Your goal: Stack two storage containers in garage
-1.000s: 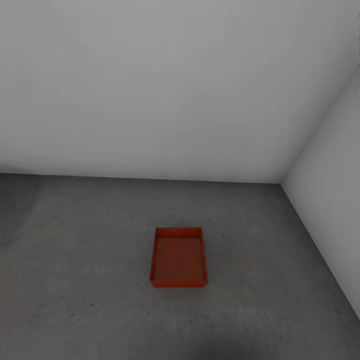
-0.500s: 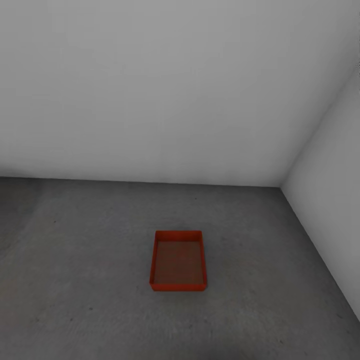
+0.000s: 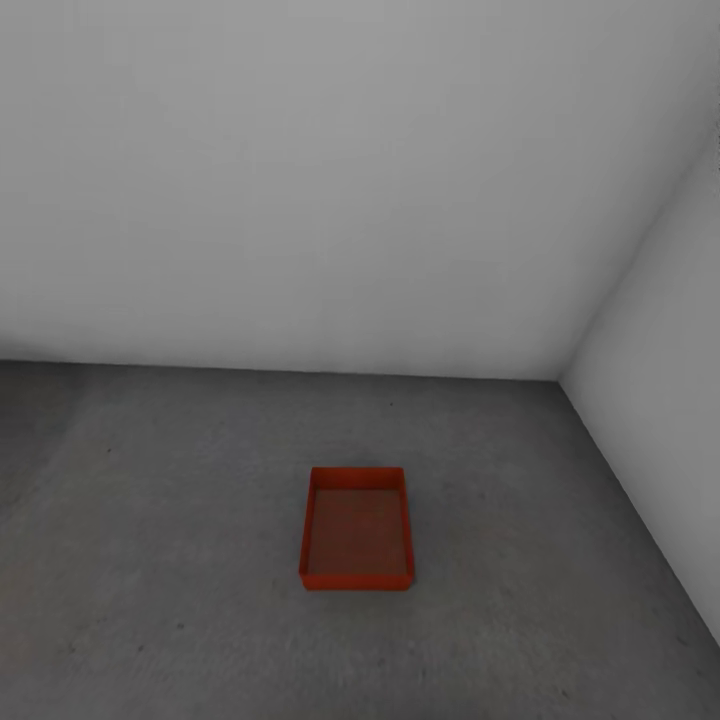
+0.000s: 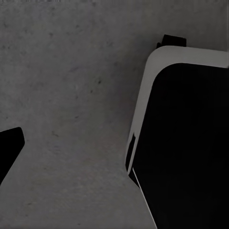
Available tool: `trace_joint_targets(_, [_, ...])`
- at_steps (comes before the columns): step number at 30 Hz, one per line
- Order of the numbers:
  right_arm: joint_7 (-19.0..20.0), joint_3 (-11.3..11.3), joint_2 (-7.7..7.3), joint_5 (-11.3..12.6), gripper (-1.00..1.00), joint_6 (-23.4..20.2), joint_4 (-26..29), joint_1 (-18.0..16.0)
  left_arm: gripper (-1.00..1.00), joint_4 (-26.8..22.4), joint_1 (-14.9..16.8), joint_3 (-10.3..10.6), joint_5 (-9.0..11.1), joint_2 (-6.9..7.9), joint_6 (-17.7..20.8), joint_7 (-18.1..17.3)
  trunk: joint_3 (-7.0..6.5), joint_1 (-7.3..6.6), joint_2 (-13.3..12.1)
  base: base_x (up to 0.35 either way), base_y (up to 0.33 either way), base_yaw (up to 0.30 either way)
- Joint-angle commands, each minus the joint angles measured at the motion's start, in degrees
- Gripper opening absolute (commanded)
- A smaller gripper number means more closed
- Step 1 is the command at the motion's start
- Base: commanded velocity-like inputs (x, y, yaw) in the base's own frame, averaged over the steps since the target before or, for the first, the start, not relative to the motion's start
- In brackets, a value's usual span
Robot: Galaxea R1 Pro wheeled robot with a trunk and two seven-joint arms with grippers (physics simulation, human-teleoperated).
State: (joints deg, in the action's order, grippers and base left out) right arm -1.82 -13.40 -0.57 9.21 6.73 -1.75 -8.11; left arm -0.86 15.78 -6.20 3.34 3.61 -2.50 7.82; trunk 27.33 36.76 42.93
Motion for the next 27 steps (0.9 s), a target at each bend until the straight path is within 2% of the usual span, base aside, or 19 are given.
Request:
trace_joint_targets(1, [-0.03, -0.49, 0.03, 0.56, 1.00, 0.36, -0.19, -0.07, 1.00, 0.07, 0.04, -0.29, 0.35, 0.00, -0.25, 0.00, -0.04, 0.01, 0.04, 0.000, 0.000, 0.000])
trace_joint_targets(27, [0.08, -0.49, 0.05, 0.46, 1.00, 0.48, -0.19, -0.06, 1.00, 0.07, 0.04, -0.28, 0.35, 0.00, -0.25, 0.00, -2.41, 0.01, 0.04, 0.000, 0.000, 0.000])
